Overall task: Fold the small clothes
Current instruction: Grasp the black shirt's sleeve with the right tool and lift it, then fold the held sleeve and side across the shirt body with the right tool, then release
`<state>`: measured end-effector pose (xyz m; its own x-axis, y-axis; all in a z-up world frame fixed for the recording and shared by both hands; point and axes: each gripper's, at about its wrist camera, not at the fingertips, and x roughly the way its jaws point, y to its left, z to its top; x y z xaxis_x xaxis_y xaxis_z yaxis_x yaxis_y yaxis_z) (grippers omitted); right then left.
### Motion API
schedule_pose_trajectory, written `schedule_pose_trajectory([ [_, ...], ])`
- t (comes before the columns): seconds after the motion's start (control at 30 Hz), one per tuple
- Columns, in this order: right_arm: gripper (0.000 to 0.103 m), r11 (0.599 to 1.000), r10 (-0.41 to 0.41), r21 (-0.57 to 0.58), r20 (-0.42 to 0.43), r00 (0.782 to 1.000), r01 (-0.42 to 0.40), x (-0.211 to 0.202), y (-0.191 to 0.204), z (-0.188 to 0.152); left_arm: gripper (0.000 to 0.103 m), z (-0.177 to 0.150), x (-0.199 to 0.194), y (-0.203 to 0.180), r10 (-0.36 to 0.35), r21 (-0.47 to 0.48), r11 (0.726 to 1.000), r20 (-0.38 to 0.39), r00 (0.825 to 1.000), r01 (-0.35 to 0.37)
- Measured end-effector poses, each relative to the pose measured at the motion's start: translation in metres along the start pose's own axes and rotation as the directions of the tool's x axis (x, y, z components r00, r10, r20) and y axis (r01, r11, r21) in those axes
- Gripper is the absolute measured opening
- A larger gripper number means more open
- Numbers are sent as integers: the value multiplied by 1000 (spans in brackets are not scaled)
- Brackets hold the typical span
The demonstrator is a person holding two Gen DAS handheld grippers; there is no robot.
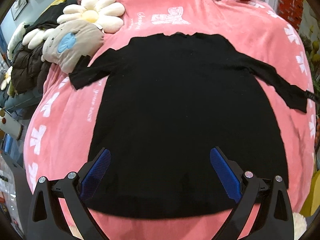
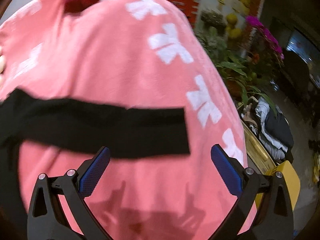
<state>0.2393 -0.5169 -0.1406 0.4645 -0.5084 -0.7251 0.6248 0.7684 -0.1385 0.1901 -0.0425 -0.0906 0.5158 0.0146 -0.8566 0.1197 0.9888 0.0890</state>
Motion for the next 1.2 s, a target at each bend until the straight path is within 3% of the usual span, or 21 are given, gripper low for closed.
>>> schedule_pose_trajectory([
  [0.2,98,1000,-11,-14,-98,995,10,63,-2,10,98,11,32,-5,-1,9,1000,-25,1000,1],
  [0.27,98,999,22,-22,-119,993,-24,75,1,5,98,12,39,-7,-3,8,1000,-35,999,3],
  [0.3,87,999,41,-24,-124,991,-44,77,3,3,98,12,42,-8,-7,7,1000,-41,999,7],
  [0.33,70,998,55,-22,-133,990,-59,80,4,1,98,11,44,-9,-8,9,1000,-44,999,9],
  [0.37,65,997,74,-14,-140,987,-77,82,4,1,98,11,45,-10,-8,11,1000,-45,999,9],
  [0.4,51,995,96,-4,-138,986,-98,81,4,-1,98,10,47,-10,-9,13,1000,-47,999,10],
  [0.43,25,994,106,6,-138,985,-106,79,3,-1,98,10,48,-11,-10,15,1000,-49,999,11],
  [0.47,7,991,130,33,-140,982,-126,76,0,-1,98,9,49,-10,-11,14,1000,-53,999,12],
  [0.53,5,984,172,68,-119,978,-165,66,-2,1,98,7,49,-9,-17,9,1000,-57,998,17],
  [0.67,4,964,265,16,-47,963,-265,16,19,13,98,6,43,-3,-32,-6,999,-52,998,31],
  [0.8,4,911,410,-57,-5,912,-409,-38,71,36,98,3,34,6,-47,-18,999,-37,998,46],
  [0.93,4,819,564,-126,-1,825,-560,-90,161,58,98,-1,24,18,-63,-39,997,-23,998,62],
  [1.1,4,708,687,-192,-34,726,-679,-132,277,66,98,-10,13,40,-70,-68,995,-14,997,69],
  [1.2,4,666,711,-233,-90,698,-708,-138,340,59,98,-16,11,55,-66,-80,995,-17,998,64],
])
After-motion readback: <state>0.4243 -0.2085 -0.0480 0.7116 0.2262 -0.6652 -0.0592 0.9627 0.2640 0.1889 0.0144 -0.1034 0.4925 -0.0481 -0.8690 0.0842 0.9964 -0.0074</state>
